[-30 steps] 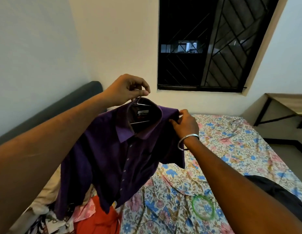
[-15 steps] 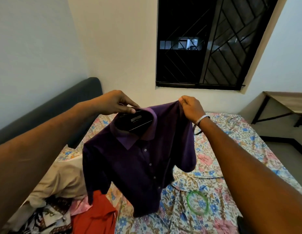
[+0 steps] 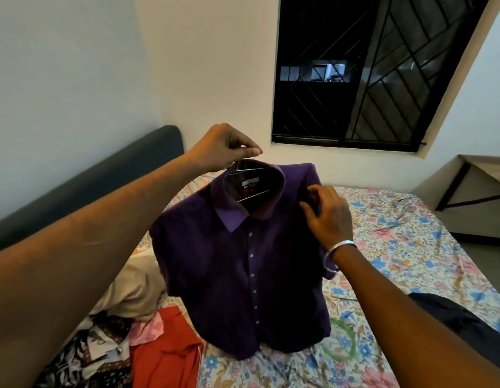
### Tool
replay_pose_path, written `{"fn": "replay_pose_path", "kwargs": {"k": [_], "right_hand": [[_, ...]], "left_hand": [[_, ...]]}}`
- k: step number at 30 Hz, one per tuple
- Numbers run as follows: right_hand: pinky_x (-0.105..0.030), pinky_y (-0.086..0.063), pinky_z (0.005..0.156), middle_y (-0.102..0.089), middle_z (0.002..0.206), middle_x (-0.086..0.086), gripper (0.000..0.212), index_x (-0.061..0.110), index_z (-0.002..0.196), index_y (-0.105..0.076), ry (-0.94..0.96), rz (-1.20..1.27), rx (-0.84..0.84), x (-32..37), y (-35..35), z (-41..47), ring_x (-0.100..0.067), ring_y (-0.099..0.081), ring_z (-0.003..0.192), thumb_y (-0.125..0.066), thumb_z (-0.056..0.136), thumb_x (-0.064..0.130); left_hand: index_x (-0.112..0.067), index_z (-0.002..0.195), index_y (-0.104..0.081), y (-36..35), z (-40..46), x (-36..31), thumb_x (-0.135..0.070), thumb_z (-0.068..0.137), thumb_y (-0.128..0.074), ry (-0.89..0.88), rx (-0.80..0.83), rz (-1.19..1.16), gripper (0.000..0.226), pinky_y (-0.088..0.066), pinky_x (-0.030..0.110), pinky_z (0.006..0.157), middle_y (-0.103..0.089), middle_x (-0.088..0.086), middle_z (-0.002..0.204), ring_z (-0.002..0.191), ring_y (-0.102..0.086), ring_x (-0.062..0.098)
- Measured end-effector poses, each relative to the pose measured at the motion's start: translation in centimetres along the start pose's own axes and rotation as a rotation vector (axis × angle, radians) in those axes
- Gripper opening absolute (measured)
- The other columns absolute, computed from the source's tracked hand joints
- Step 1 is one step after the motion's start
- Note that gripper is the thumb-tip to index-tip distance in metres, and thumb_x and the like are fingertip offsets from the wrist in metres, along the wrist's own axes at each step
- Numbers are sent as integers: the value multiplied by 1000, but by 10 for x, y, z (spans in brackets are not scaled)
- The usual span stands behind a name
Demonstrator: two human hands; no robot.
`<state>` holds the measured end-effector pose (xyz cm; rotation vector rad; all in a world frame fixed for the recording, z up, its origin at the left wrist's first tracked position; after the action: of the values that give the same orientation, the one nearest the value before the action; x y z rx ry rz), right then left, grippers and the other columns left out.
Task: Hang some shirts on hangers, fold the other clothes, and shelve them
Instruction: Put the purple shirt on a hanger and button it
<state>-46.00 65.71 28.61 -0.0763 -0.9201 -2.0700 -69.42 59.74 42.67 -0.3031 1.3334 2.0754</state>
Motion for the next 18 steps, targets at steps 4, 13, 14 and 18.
{"fn": "replay_pose_path", "kwargs": {"k": [4, 13, 14, 18], "right_hand": [[-42, -53, 74, -54, 125, -11, 60, 18, 132, -44, -274, -9, -5, -30, -3, -9, -27, -60, 95, -75, 86, 42], [-40, -35, 77, -64, 78, -7, 31, 15, 87, -60, -56, -144, 14, -6, 15, 13, -33, -57, 73, -38, 104, 29], [-39, -32, 75, -63, 79, -7, 27, 16, 87, -59, -12, -174, -9, -1, 25, 16, -33, -57, 74, -40, 104, 26], [-34, -28, 74, -62, 79, -8, 23, 18, 86, -57, -22, -122, -110, 6, 61, 43, -33, -56, 75, -43, 104, 18]], "left_hand": [[-20, 100, -82, -8, 6, -5, -34, 91, -75, 22, 103, -86, 18, -36, 26, 49, -57, 4, 53, 46, -39, 17], [-23, 95, -83, -2, 7, 13, -31, 87, -79, 3, 225, 215, 12, -52, 35, 63, -73, -21, 71, 62, -65, 3], [-26, 95, -83, -1, 5, 19, -33, 86, -79, 11, 242, 244, 11, -55, 39, 67, -75, -18, 76, 70, -70, 8], [-28, 98, -82, -7, 2, 16, -40, 85, -77, -46, 362, 354, 18, -49, 24, 64, -69, -31, 71, 68, -65, -5]]}}
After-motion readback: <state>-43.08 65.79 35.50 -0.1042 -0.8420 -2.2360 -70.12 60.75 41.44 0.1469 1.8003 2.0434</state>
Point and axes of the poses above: each hand's wrist, its own z-axis towards the middle knuckle, its own y-axis out of the back of the hand, x = y × z, the point moved 9 cm from there along z, towards the middle knuckle
